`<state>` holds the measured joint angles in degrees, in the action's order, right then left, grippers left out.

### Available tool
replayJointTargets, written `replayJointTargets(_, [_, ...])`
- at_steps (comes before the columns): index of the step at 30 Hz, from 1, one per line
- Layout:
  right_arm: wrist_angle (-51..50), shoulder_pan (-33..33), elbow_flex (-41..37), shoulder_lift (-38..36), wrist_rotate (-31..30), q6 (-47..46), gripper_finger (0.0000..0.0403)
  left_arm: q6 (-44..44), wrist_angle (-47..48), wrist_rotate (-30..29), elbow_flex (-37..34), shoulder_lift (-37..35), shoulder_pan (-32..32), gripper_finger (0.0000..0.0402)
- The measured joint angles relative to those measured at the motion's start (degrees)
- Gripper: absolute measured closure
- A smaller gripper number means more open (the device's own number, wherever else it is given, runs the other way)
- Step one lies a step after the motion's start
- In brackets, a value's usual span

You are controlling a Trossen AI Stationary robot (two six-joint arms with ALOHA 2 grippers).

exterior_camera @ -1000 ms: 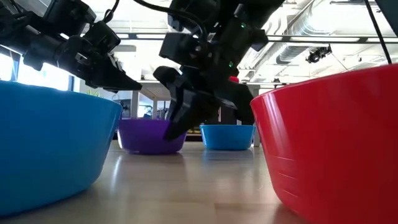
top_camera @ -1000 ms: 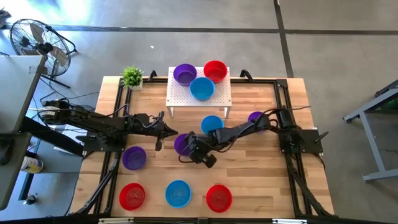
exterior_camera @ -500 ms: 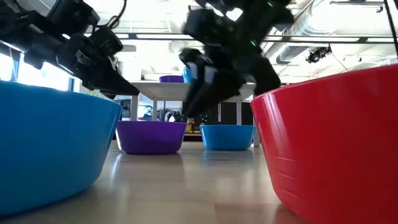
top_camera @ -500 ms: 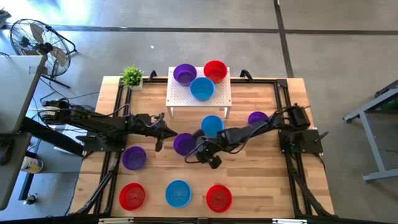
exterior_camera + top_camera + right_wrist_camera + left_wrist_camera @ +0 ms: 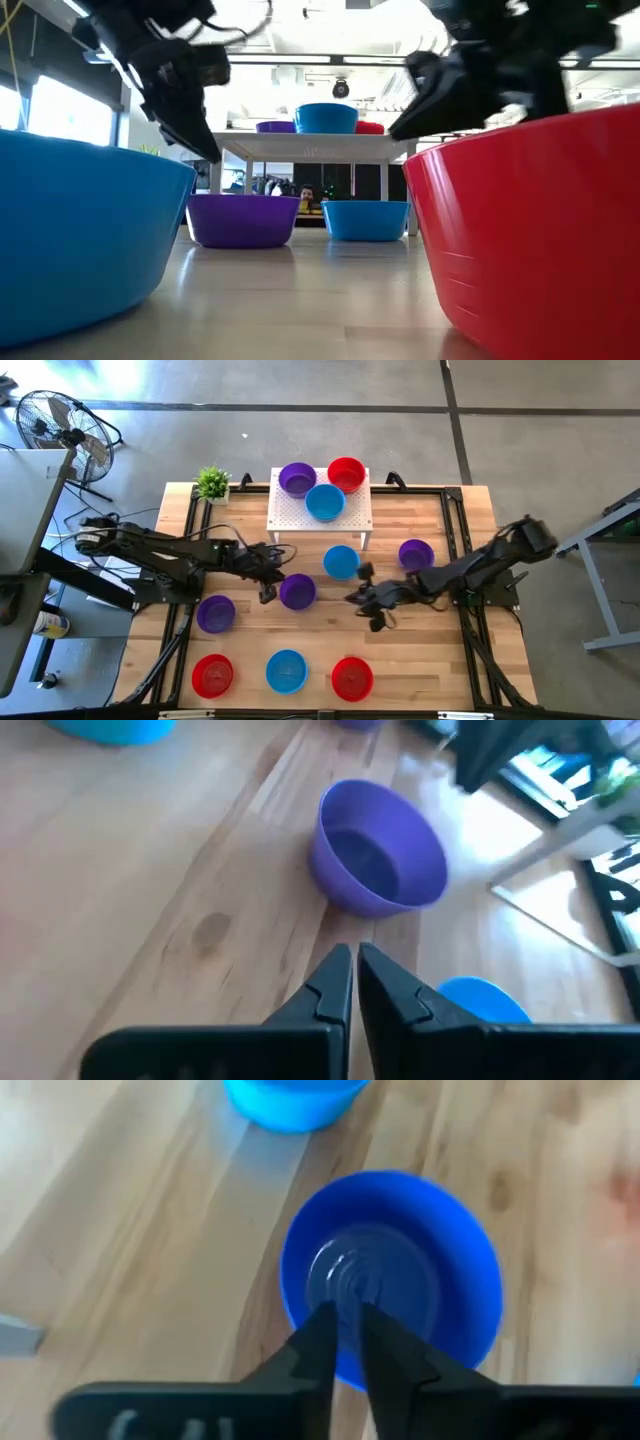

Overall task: Pick & Place Mini bowls
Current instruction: Stack the purple bowl on the purple bowl on the shelf

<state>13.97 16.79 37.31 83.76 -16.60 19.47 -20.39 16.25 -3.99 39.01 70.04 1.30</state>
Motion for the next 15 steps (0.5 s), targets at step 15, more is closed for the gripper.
replayJointTargets(15, [6.8, 6.0, -9.9, -13.8, -5.5, -1.1, 0.0403, -5.6, 7.2, 2.0, 8.2, 15.0, -0.2, 0.022])
